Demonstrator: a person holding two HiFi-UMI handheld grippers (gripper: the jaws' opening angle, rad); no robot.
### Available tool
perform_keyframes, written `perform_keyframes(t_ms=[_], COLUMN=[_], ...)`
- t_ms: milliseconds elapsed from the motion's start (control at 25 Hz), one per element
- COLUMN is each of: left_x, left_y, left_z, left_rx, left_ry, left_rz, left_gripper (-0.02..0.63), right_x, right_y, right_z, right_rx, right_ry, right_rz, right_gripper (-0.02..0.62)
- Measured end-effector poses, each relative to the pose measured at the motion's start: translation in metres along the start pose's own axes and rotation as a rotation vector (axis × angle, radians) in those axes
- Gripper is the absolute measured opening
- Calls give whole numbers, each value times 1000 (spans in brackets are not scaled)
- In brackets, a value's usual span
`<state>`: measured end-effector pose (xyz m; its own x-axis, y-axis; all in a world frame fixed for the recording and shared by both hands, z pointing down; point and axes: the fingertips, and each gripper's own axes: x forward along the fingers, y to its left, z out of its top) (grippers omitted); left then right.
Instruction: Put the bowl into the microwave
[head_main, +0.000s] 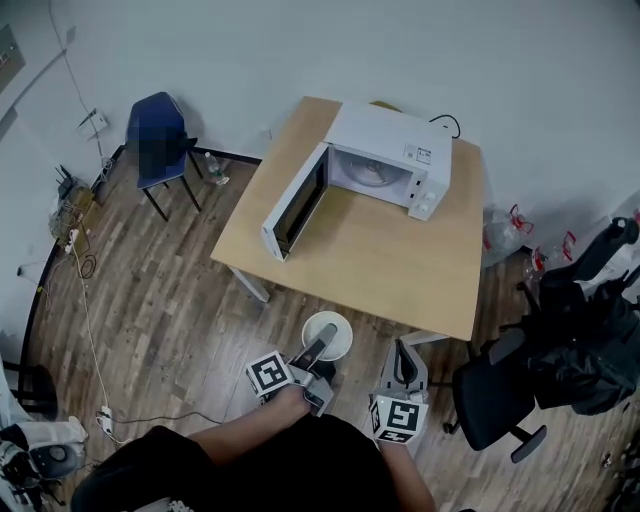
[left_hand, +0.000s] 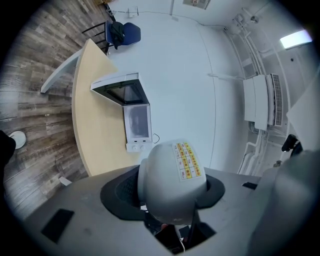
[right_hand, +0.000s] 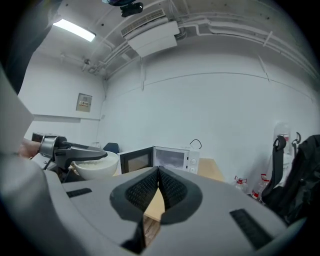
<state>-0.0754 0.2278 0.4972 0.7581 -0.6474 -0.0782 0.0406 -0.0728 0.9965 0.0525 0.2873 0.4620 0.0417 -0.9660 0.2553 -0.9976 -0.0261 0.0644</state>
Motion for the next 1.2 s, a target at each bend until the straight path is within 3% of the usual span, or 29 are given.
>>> perform_keyframes(t_ms=[200,400,600,840,1200], left_x=[39,68,89,103,142], left_y=[-3,8,14,25,30], left_z=[33,62,91,125,136], left_rx=[-12,32,32,79,97], left_ry=[24,91,138,116,117], left_rz=[-17,41,33,55,49], left_gripper=[222,222,222,222,222], right_x=[50,96,132,159,212], right_y=[1,0,2,14,10], right_z=[12,27,37,37,39], right_rx=[14,17,13,1,23], right_ry=[14,25,32,48,29], right_rz=[-30,-60,-83,-57,2], right_gripper=[61,60,61,61,61])
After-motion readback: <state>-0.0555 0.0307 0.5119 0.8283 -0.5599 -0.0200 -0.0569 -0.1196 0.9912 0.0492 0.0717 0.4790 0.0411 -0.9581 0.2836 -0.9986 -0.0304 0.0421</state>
